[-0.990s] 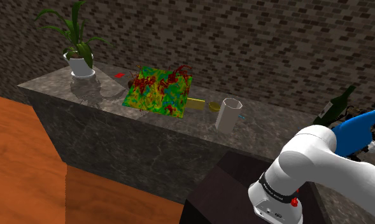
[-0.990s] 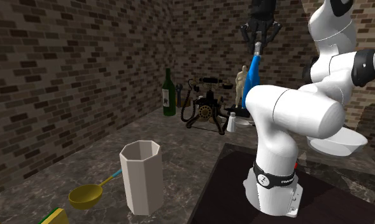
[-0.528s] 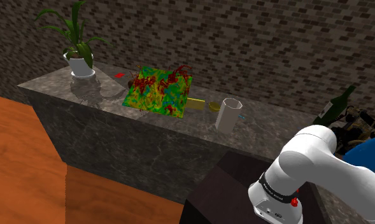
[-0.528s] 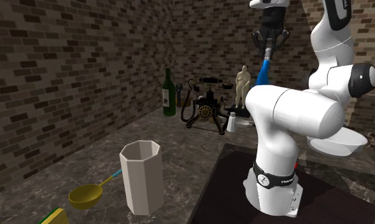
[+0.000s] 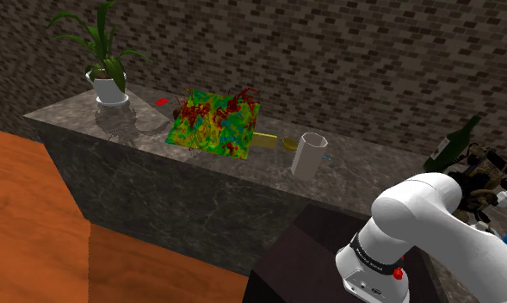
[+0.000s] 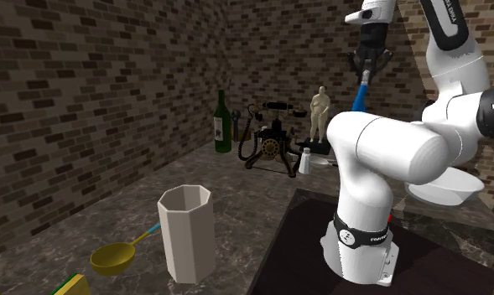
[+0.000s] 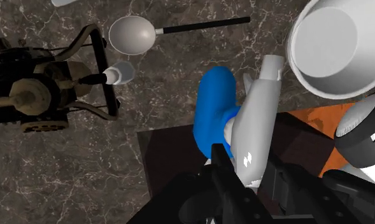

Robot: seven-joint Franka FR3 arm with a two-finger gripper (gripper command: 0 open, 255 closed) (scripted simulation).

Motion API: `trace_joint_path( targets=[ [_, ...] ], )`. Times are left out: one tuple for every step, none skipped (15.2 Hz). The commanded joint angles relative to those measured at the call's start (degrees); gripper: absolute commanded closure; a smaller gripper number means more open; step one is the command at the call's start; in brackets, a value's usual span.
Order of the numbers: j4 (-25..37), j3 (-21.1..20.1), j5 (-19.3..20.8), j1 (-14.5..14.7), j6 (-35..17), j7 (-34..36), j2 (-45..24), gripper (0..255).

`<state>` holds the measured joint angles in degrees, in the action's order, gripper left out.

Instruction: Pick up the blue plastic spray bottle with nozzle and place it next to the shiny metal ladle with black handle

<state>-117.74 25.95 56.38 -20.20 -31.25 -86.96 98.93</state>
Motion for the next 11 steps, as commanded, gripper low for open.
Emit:
trace_joint_path(
  targets=[
    [1.72, 1.58, 5.05, -1.27, 0.05, -6.21, 0.36, 255],
    [2.64, 2.21, 7.3, -1.7, 0.05, -8.9, 0.49, 255],
    [3.62, 2.8, 9.59, -2.02, 0.05, -11.54, 0.61, 255],
    [4.65, 3.35, 11.89, -2.23, 0.05, -14.12, 0.73, 255],
    [5.73, 3.86, 14.23, -2.33, 0.05, -16.67, 0.85, 255],
    [6.87, 4.31, 16.61, -2.33, 0.05, -19.18, 0.96, 255],
    [8.07, 4.72, 19.01, -2.23, 0.05, -21.67, 1.07, 255],
    [9.31, 5.21, 21.37, -2.19, -0.09, -24.19, 1.09, 255],
    [10.6, 5.77, 23.64, -2.2, -0.39, -26.7, 1.01, 255],
    [11.95, 6.41, 25.81, -2.26, -0.84, -29.21, 0.84, 255],
    [13.38, 7.09, 27.9, -2.31, -1.38, -31.68, 0.6, 255]
  ],
)
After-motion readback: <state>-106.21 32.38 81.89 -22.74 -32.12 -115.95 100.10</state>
